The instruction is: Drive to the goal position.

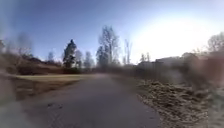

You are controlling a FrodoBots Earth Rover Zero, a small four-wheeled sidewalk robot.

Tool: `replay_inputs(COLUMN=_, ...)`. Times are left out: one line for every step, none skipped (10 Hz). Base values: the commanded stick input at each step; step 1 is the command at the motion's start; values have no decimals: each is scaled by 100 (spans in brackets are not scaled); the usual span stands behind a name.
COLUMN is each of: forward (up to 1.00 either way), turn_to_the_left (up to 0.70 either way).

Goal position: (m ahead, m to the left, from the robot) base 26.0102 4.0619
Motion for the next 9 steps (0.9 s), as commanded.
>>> replay_inputs(forward=70, turn_to_the_left=0)
replay_inputs(forward=70, turn_to_the_left=0)
replay_inputs(forward=70, turn_to_the_left=0)
replay_inputs(forward=70, turn_to_the_left=0)
replay_inputs(forward=70, turn_to_the_left=0)
replay_inputs(forward=70, turn_to_the_left=0)
replay_inputs(forward=70, turn_to_the_left=0)
replay_inputs(forward=70, turn_to_the_left=0)
replay_inputs(forward=70, turn_to_the_left=0)
